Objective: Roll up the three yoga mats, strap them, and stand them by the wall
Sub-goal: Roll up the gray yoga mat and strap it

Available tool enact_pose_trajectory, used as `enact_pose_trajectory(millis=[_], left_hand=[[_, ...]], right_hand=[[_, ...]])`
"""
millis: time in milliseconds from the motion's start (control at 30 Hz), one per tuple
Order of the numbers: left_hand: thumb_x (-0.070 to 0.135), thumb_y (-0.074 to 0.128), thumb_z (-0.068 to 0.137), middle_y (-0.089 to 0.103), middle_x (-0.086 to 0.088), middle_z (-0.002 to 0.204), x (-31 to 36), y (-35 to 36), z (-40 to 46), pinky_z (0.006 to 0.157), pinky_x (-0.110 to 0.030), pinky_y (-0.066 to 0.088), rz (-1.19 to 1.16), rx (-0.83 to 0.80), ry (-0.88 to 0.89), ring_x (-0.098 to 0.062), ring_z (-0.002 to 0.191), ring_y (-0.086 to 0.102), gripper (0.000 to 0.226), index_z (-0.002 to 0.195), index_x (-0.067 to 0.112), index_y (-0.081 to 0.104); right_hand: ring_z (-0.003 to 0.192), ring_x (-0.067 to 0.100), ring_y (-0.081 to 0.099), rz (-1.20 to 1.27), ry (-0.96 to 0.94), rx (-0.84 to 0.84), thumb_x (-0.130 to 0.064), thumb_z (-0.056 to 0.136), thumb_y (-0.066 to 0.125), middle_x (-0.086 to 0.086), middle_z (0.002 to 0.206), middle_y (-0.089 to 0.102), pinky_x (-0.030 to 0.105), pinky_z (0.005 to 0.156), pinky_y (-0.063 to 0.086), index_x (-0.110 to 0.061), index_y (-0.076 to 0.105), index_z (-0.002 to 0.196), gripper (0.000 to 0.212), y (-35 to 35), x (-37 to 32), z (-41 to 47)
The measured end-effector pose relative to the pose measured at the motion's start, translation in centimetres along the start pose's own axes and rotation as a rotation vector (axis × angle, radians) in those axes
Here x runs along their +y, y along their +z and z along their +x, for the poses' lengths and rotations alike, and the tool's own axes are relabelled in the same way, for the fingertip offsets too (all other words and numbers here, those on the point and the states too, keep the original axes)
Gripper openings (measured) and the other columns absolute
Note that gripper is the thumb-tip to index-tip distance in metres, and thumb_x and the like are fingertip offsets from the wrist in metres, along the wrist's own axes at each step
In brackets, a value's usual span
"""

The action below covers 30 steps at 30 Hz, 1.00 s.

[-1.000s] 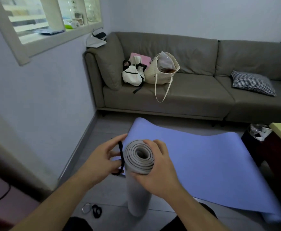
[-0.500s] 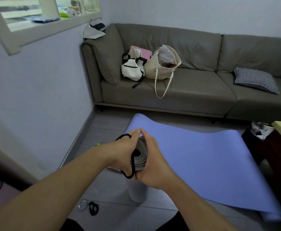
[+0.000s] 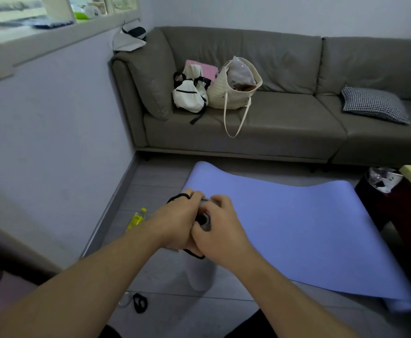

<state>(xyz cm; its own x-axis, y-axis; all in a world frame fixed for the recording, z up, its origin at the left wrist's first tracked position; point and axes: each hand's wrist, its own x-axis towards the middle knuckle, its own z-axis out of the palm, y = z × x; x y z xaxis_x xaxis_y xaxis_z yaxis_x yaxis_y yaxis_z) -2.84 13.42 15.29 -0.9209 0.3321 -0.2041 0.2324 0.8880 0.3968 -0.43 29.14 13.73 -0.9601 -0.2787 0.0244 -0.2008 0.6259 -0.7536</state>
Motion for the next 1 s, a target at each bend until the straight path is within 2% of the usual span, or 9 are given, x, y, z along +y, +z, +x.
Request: enact_pose_trajectory(millis=[100,167,267,367,533,667,800,900,1000], left_hand=[[0.044,0.092,0.058,0.041,0.012,0.123,0.0,0.2,-0.2,0.085,-0.041,0.060,-0.008,0.008,-0.009,-0.015,0.099,0.058,0.092,0.133,0.029,0.041],[0.044,0.090,0.049,0.042,0.012,0.118,0.0,0.1,-0.6,0.079,-0.042,0.060,-0.012,0.004,-0.028,-0.016,0.096,0.058,0.094,0.128,0.029,0.042],[0.046,0.091,0.049,0.041,0.013,0.121,-0.1,0.3,-1.3,0.079,-0.033,0.055,-0.028,0.012,-0.017,-0.014,0.103,0.054,0.101,0.134,0.033,0.038],[0.044,0.090,0.054,0.043,0.018,0.131,-0.5,0.4,-1.9,0.084,-0.032,0.054,-0.127,0.055,-0.015,-0.011,0.111,0.055,0.110,0.146,0.037,0.030],[0.046,0.089,0.052,0.052,0.023,0.130,-1.4,0.5,-2.6,0.090,-0.033,0.057,-0.208,0.076,-0.014,-0.003,0.112,0.059,0.114,0.148,0.043,0.028],[0.052,0.088,0.057,0.050,0.019,0.139,-0.9,0.9,-2.4,0.088,-0.024,0.047,-0.134,0.093,0.012,-0.007,0.116,0.057,0.127,0.160,0.037,0.014],[0.047,0.088,0.060,0.043,0.025,0.136,-0.6,1.8,-2.4,0.077,-0.011,0.031,-0.142,0.092,0.032,-0.001,0.100,0.053,0.139,0.163,0.041,-0.005],[0.048,0.089,0.054,0.043,0.030,0.145,-1.7,1.8,-2.4,0.095,-0.022,0.047,-0.214,0.129,0.075,0.002,0.122,0.053,0.125,0.157,0.046,0.019],[0.048,0.091,0.049,0.051,0.031,0.136,-3.5,1.2,-2.3,0.094,-0.028,0.054,-0.297,0.149,0.030,0.002,0.117,0.058,0.113,0.148,0.048,0.036]], right_hand=[[0.130,0.018,0.043,-0.120,0.005,-0.045,-0.016,0.099,0.054,-0.004,0.148,0.035,0.026,0.102,0.045,-0.012,0.072,0.113,0.023,0.3,-0.7,0.8],[0.126,0.019,0.046,0.037,0.137,-0.065,-0.014,0.102,0.049,0.000,0.146,0.044,0.020,0.094,0.042,-0.008,0.072,0.114,0.027,-0.4,-0.8,1.4],[0.089,0.024,0.051,0.648,0.427,-0.057,-0.009,0.098,0.052,0.010,0.092,0.057,0.033,0.074,0.039,-0.014,0.060,0.079,0.021,-2.1,-0.3,2.0],[0.078,0.023,0.052,1.035,0.565,0.008,-0.009,0.093,0.066,0.008,0.074,0.056,0.035,0.077,0.042,-0.012,0.062,0.071,0.023,-3.4,1.6,2.7],[0.063,0.020,0.062,1.093,0.821,0.033,-0.009,0.097,0.073,0.007,0.070,0.065,0.037,0.069,0.057,-0.003,0.067,0.091,0.011,-3.0,4.2,2.9],[0.043,0.016,0.041,0.843,0.659,0.168,-0.008,0.094,0.076,0.014,0.070,0.056,0.033,0.054,0.041,-0.003,0.061,0.078,0.023,-2.2,2.7,6.9],[0.066,0.023,0.056,0.556,0.563,0.168,-0.013,0.090,0.078,0.013,0.077,0.058,0.038,0.065,0.049,0.004,0.064,0.076,0.026,-0.6,2.3,9.7],[0.062,0.023,0.070,0.692,0.708,0.047,-0.005,0.094,0.077,0.013,0.068,0.070,0.035,0.062,0.061,0.005,0.064,0.086,0.018,-0.5,4.0,9.0],[0.036,0.013,0.040,0.781,0.723,-0.050,-0.004,0.100,0.071,0.004,0.049,0.049,0.023,0.038,0.031,-0.010,0.046,0.066,0.042,-1.2,5.2,7.9]])
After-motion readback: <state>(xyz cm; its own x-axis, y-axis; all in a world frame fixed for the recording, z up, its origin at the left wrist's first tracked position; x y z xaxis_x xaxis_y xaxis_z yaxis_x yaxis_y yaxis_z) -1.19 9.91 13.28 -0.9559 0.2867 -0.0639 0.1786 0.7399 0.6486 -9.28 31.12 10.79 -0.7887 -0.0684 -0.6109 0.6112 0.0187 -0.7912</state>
